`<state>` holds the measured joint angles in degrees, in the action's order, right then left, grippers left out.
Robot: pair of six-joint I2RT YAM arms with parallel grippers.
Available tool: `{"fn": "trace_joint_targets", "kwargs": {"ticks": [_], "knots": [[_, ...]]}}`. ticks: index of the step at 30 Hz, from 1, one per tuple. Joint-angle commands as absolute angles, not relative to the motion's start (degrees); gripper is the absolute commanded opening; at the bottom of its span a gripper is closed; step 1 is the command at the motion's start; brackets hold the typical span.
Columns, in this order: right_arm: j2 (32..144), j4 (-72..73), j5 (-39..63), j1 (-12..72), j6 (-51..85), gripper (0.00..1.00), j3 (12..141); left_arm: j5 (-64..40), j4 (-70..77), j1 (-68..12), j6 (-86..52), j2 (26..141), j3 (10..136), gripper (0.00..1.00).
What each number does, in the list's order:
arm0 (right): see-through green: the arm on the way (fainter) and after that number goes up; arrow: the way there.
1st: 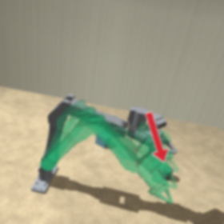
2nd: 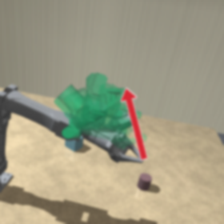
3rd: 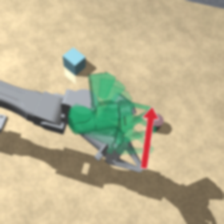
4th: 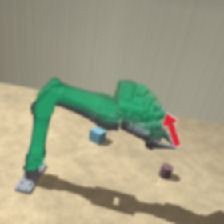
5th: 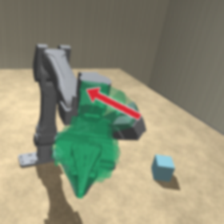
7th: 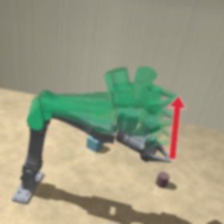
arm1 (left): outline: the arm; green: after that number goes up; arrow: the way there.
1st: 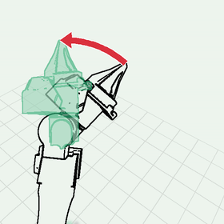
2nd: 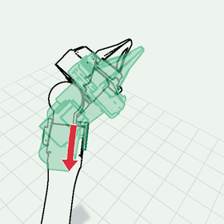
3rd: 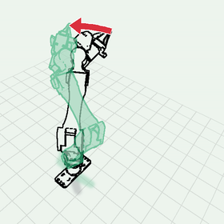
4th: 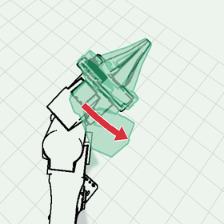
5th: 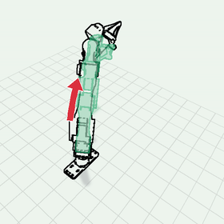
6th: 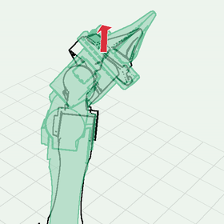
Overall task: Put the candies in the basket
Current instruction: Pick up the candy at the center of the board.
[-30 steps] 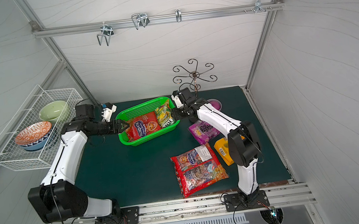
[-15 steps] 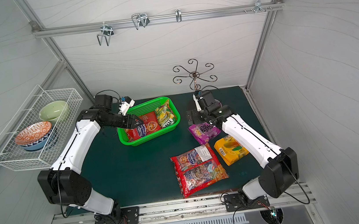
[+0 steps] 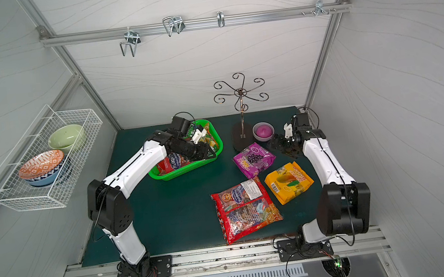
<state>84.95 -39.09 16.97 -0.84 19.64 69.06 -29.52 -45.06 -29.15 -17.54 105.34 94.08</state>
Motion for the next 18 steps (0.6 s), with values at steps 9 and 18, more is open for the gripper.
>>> {"fn": "trace_joint_targets", "kwargs": {"ticks": [9, 18], "knots": [[96.7, -35.4, 14.0, -1.8, 10.6, 0.48, 71.6, -26.2, -30.3, -35.5, -33.4, 117.9, 97.1, 0.58], [103.6, -35.5, 17.2, -0.4, 9.9, 0.41, 74.9, -26.2, -27.5, -36.8, -36.6, 126.1, 103.5, 0.57]]}}
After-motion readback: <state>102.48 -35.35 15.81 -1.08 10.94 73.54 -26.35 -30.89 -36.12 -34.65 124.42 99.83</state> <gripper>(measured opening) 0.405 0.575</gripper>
